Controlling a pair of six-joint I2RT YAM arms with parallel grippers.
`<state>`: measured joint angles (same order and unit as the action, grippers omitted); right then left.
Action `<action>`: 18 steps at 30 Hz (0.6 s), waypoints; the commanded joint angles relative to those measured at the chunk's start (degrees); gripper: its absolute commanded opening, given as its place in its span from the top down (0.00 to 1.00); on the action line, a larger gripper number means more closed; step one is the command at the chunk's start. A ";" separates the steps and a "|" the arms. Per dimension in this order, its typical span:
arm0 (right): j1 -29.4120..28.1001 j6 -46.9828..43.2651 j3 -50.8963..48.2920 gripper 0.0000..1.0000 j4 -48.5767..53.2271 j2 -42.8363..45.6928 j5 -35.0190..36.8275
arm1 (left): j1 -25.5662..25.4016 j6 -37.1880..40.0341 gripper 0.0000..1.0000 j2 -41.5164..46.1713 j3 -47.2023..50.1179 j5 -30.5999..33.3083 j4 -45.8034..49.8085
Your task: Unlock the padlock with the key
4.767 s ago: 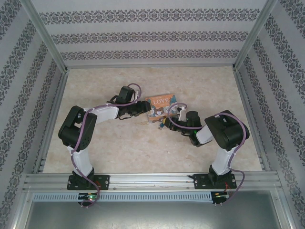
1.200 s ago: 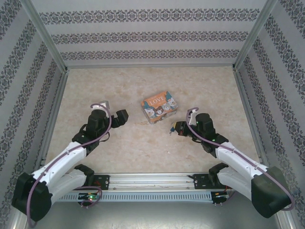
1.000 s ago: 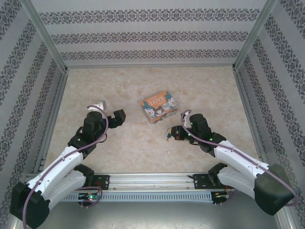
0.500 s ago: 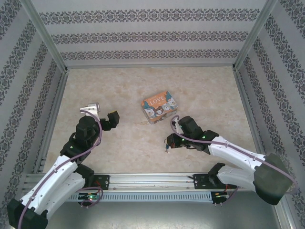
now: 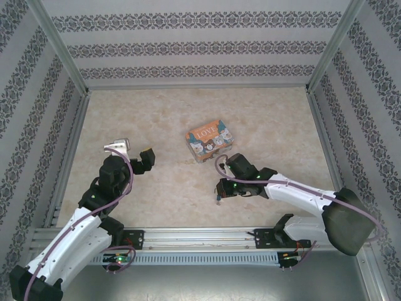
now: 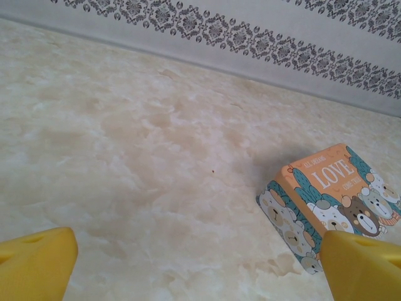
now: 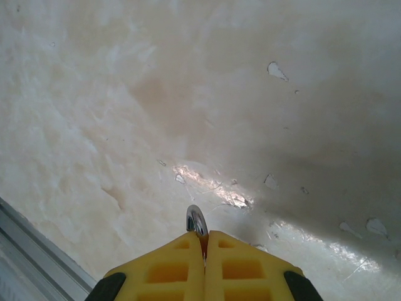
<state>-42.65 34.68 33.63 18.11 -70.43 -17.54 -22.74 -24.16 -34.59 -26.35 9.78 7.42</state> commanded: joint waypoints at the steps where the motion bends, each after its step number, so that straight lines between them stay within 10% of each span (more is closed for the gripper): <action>1: -0.76 0.02 0.94 1.00 -2.13 -1.52 -0.81 | 0.84 0.93 0.01 0.66 0.69 1.41 1.03; 18: -0.96 0.75 1.45 1.00 -7.68 -8.80 -2.67 | 0.82 0.25 0.01 0.66 1.13 1.84 0.71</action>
<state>-43.29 34.74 34.02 11.73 -78.50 -19.35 -22.74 -24.18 -34.59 -25.82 10.66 7.40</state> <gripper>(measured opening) 0.048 0.993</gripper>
